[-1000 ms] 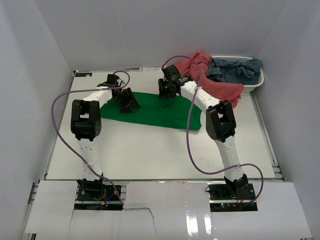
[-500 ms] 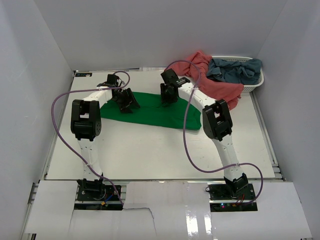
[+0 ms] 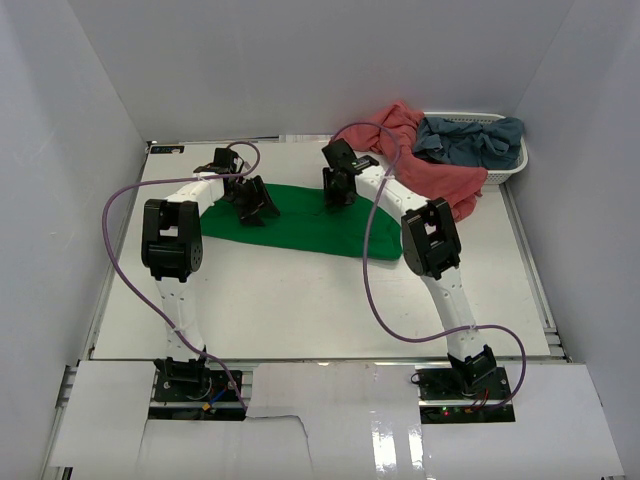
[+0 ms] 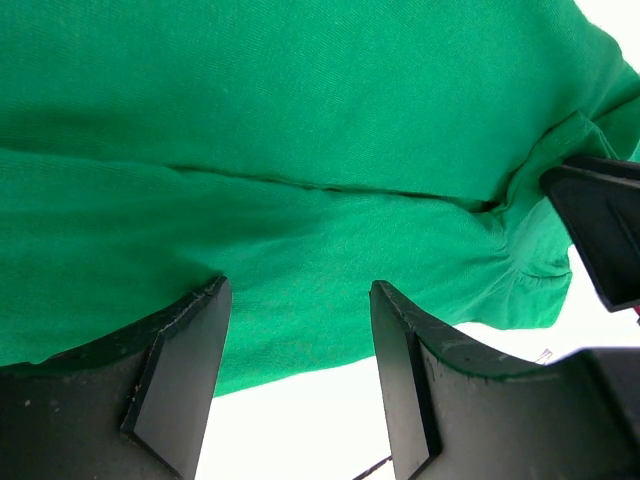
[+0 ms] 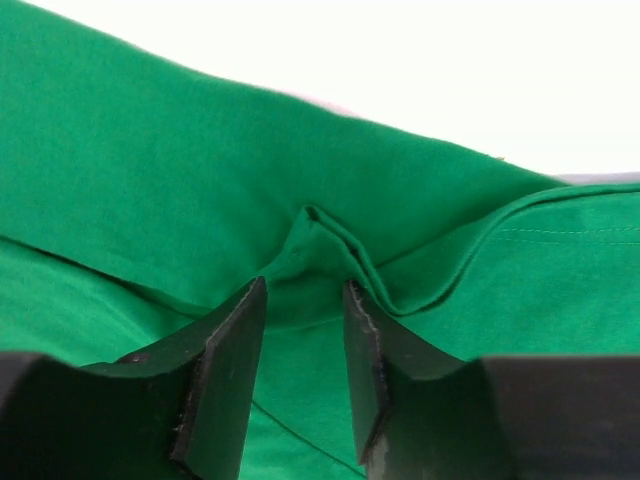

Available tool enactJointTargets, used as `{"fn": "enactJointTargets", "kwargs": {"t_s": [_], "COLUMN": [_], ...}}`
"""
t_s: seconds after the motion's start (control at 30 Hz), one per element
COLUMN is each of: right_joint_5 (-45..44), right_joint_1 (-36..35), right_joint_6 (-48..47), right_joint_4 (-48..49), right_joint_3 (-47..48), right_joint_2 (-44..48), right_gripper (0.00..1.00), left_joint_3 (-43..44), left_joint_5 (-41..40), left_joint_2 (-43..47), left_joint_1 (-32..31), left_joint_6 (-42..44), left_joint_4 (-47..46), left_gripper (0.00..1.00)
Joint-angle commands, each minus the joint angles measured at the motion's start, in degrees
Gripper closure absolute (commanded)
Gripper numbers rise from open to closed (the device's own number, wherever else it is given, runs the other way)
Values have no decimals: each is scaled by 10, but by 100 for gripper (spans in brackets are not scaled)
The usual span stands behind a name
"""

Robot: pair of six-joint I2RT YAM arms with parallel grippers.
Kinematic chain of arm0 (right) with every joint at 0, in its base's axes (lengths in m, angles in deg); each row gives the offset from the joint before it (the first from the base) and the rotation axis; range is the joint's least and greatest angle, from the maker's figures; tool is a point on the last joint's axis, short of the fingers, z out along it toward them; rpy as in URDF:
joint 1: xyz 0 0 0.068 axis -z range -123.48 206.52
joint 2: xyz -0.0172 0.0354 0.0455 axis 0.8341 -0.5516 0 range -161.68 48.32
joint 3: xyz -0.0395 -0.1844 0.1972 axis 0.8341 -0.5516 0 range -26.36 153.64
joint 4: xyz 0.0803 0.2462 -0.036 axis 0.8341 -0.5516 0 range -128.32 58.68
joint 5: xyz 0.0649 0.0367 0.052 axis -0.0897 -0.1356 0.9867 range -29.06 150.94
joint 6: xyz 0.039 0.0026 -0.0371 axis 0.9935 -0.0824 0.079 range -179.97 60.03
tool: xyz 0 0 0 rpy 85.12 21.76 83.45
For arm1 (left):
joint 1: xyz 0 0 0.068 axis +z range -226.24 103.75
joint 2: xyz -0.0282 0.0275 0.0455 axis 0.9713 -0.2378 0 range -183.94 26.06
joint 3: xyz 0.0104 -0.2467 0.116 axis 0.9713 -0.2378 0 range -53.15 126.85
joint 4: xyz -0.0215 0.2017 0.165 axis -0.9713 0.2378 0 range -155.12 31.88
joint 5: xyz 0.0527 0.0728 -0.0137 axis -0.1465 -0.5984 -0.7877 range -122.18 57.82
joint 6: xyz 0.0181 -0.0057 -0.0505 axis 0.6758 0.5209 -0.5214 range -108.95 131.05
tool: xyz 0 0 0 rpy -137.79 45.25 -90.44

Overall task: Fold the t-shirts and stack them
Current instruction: Fold the other side of the tshirt into a rectangle

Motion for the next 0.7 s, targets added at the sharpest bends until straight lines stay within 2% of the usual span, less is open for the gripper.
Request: {"fn": "enactJointTargets", "kwargs": {"t_s": [0.0,0.67], "right_joint_5": [-15,14], "right_joint_1": [8,14], "right_joint_6": [-8,-9], "right_joint_4": [21,45], "right_joint_3": [25,10], "right_joint_2": [-3,-14], "right_gripper": [59,64], "left_joint_3": [19,16], "left_joint_5": [1,1], "left_joint_2": [16,18], "left_joint_1": [-2,-2], "left_joint_6": [7,8], "left_joint_4": [3,3], "left_gripper": [32,32]}}
